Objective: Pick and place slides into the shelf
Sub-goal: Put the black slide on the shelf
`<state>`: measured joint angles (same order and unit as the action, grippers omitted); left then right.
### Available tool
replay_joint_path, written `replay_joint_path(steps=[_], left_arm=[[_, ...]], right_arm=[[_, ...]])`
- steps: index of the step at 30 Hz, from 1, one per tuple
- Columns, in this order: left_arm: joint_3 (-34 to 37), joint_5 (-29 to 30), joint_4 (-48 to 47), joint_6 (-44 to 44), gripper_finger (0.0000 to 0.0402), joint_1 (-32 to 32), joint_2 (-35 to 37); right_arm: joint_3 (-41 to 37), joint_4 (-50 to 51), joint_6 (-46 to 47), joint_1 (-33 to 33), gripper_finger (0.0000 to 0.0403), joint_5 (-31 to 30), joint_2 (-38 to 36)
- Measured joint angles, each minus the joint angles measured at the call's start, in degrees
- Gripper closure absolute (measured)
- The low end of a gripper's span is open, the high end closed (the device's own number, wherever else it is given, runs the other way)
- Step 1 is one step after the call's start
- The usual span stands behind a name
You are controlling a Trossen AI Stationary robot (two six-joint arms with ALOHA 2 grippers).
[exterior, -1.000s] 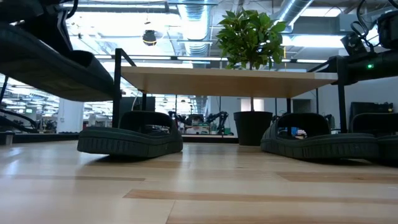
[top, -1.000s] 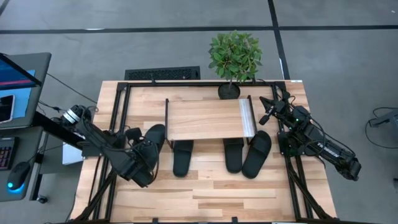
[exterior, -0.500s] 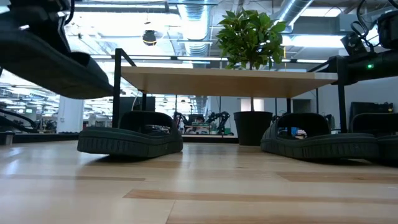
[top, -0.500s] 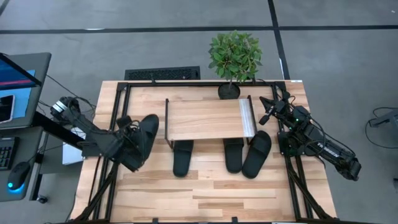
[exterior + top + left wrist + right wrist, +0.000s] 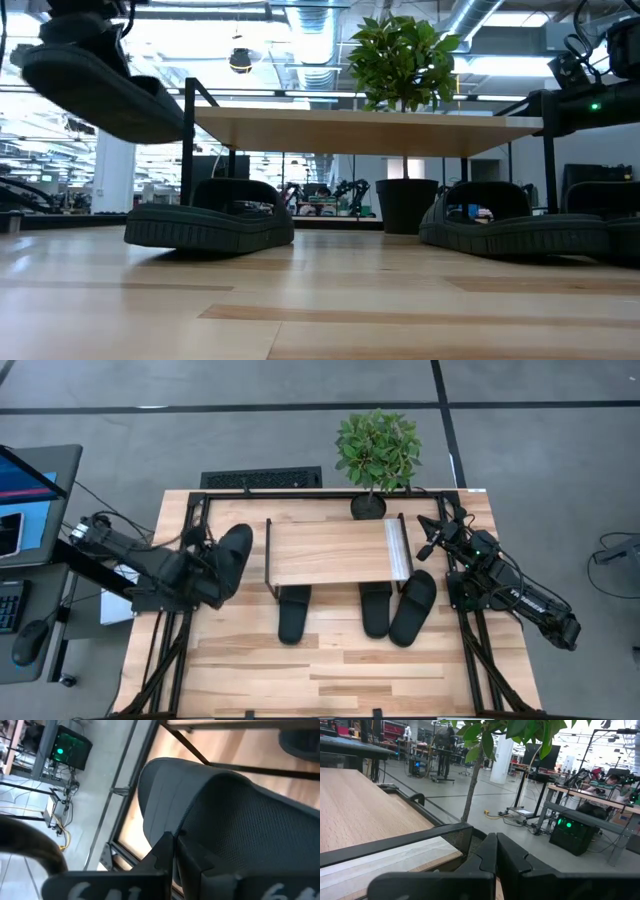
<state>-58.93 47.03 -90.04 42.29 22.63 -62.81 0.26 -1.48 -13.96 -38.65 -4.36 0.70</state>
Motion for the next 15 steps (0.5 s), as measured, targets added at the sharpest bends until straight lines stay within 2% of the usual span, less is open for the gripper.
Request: replay_joint_path(steps=[7, 15], left_arm=[[-4.7, 4.1, -0.1, -8.2, 0.0401, -7.1, 1.5], [-15.4, 9.5, 0.0, -18.1, 0.0401, -12.0, 1.5]], right_arm=[[0.0, 0.0, 0.0, 0.0, 0.0403, 0.0, 0.0], [0.0, 0.0, 0.0, 0.0, 0.0403, 0.0, 0.0]])
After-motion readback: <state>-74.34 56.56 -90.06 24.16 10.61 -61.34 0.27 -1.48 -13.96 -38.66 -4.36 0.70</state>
